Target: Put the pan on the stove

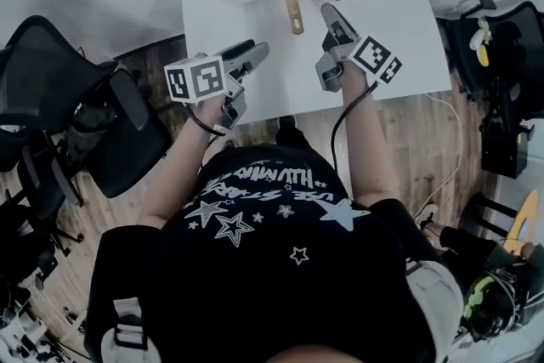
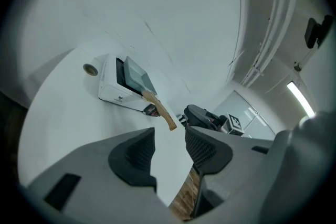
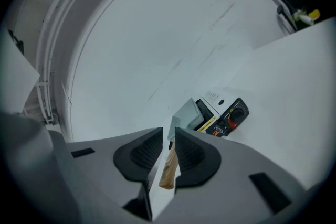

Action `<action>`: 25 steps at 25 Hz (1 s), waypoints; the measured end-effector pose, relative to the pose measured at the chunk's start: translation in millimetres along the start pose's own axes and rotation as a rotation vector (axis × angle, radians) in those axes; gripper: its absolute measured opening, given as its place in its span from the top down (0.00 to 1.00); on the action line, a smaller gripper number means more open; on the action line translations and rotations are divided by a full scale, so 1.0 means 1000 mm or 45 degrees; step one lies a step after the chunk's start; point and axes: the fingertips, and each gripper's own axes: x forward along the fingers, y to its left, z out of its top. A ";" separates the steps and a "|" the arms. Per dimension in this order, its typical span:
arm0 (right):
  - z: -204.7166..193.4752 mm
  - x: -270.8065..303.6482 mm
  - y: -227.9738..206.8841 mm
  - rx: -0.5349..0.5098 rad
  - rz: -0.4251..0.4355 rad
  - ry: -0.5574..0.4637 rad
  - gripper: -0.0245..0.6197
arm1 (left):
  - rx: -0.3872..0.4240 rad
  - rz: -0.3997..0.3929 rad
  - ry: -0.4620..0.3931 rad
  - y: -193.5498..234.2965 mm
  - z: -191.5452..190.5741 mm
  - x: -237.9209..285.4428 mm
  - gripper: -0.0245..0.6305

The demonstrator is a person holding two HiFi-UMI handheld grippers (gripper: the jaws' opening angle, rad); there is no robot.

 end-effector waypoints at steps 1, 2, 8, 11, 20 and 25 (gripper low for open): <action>-0.002 -0.003 0.004 -0.041 -0.019 -0.005 0.85 | 0.027 0.014 -0.008 0.003 0.001 -0.006 0.69; -0.005 -0.005 0.009 -0.074 -0.033 -0.009 0.86 | 0.050 0.026 -0.020 0.006 0.002 -0.013 0.72; -0.033 -0.015 0.033 -0.092 -0.070 -0.050 0.89 | 0.129 0.103 -0.041 0.026 0.004 -0.051 0.90; -0.046 -0.024 0.042 -0.130 -0.113 -0.059 0.90 | 0.161 0.139 -0.041 0.035 0.003 -0.069 0.93; -0.085 -0.054 0.062 -0.143 -0.226 -0.124 0.92 | 0.281 0.158 0.023 0.046 -0.014 -0.113 0.95; -0.113 -0.070 0.072 -0.155 -0.285 -0.121 0.94 | 0.413 0.212 -0.032 0.051 -0.016 -0.139 0.95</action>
